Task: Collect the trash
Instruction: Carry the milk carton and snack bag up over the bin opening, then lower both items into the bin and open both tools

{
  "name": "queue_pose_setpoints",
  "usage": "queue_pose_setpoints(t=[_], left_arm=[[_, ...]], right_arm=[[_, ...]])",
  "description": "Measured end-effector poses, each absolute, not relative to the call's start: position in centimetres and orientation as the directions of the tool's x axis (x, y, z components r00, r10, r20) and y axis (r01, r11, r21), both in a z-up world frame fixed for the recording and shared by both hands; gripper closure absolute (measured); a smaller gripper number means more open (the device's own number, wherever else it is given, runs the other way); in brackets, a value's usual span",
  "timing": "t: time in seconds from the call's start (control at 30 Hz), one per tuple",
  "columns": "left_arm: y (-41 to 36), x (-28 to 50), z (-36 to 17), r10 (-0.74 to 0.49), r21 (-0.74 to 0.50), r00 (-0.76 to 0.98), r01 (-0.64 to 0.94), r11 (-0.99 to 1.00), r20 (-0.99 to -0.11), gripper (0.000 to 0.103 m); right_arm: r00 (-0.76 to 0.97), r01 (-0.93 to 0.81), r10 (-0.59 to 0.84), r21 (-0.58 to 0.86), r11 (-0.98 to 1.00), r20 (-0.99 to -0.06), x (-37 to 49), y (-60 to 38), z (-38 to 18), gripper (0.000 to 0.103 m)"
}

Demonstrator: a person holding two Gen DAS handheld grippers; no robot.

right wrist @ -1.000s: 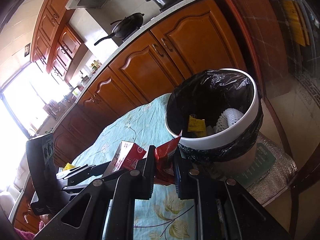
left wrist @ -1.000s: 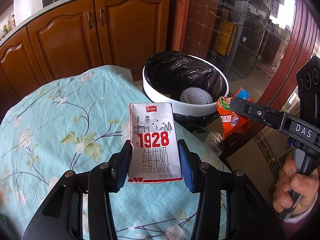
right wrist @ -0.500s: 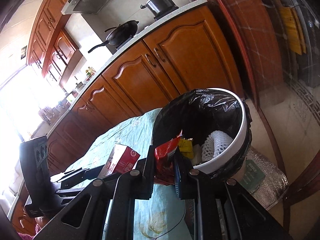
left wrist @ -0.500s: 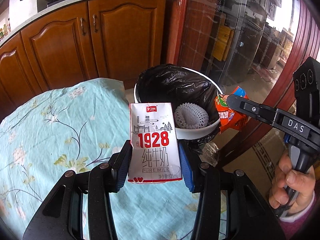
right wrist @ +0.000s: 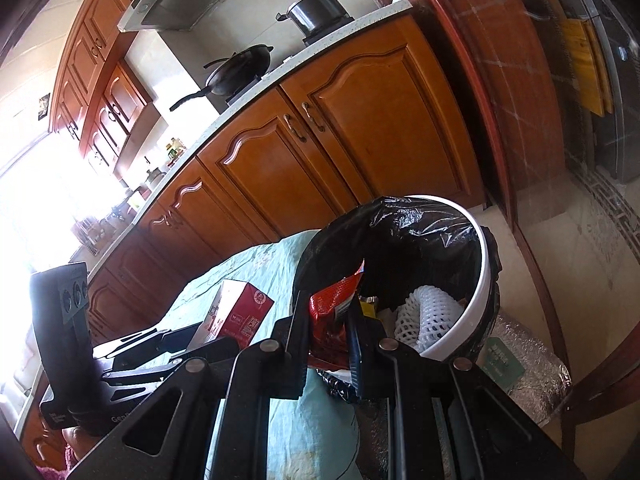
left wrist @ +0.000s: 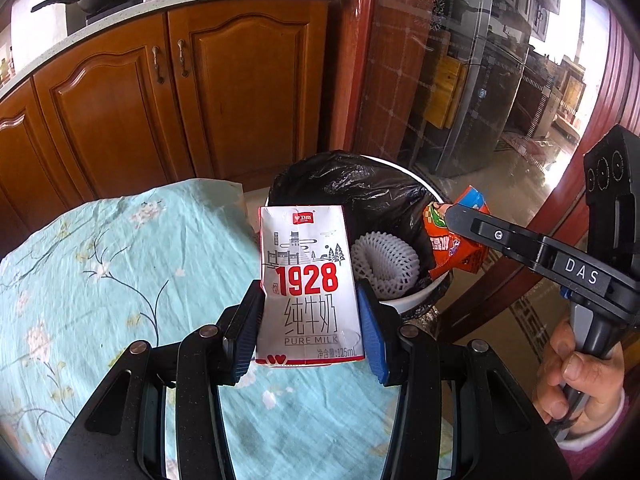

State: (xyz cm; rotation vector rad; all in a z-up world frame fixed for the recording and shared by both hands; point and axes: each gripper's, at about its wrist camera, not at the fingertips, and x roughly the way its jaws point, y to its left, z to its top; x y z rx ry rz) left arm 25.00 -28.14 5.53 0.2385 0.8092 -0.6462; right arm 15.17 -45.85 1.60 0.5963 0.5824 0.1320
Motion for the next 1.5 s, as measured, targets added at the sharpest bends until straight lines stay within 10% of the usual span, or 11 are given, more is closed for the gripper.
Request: queue_pose_setpoints(t=[1.5], left_arm=[[-35.1, 30.3, 2.9, -0.396, -0.035, 0.451, 0.623, 0.781, -0.8, 0.059]], right_arm=[[0.785, 0.134, 0.244, 0.54, 0.831, -0.57, 20.0, -50.6, -0.3, 0.086]])
